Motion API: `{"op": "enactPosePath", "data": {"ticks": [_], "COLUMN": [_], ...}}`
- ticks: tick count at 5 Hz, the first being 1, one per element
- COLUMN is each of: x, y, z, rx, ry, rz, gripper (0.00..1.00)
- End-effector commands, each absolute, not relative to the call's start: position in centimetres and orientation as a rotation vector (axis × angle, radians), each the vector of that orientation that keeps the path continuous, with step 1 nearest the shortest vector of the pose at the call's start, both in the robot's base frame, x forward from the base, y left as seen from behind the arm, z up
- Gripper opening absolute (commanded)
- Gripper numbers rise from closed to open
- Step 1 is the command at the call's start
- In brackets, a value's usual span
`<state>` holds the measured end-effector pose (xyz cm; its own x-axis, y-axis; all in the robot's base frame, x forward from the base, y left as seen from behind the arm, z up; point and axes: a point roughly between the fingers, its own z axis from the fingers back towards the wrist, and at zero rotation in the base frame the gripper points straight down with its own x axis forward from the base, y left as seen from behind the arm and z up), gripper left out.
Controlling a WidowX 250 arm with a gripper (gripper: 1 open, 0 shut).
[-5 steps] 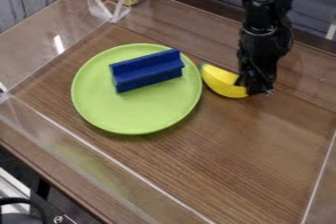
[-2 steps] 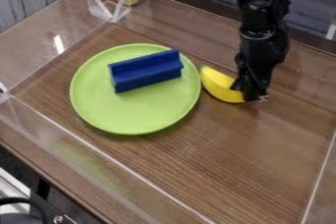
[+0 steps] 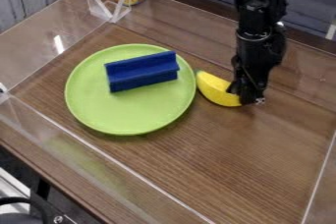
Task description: Put the banana in the green plate
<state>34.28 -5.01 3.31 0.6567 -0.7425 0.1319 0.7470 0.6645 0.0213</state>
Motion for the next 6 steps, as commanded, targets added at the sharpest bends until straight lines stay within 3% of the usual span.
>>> {"op": "enactPosePath", "data": {"ticks": [1, 3, 6], "x": [34.8, 34.0, 34.1], "y": [-4.6, -4.7, -3.2], "z": [6.0, 6.0, 10.6], "rx": [-0.013, -0.022, -0.022], "ry": [-0.208, -0.208, -0.218], "rz": [-0.829, -0.845, -0.809], "gripper": [0.0, 0.0, 0.0]}}
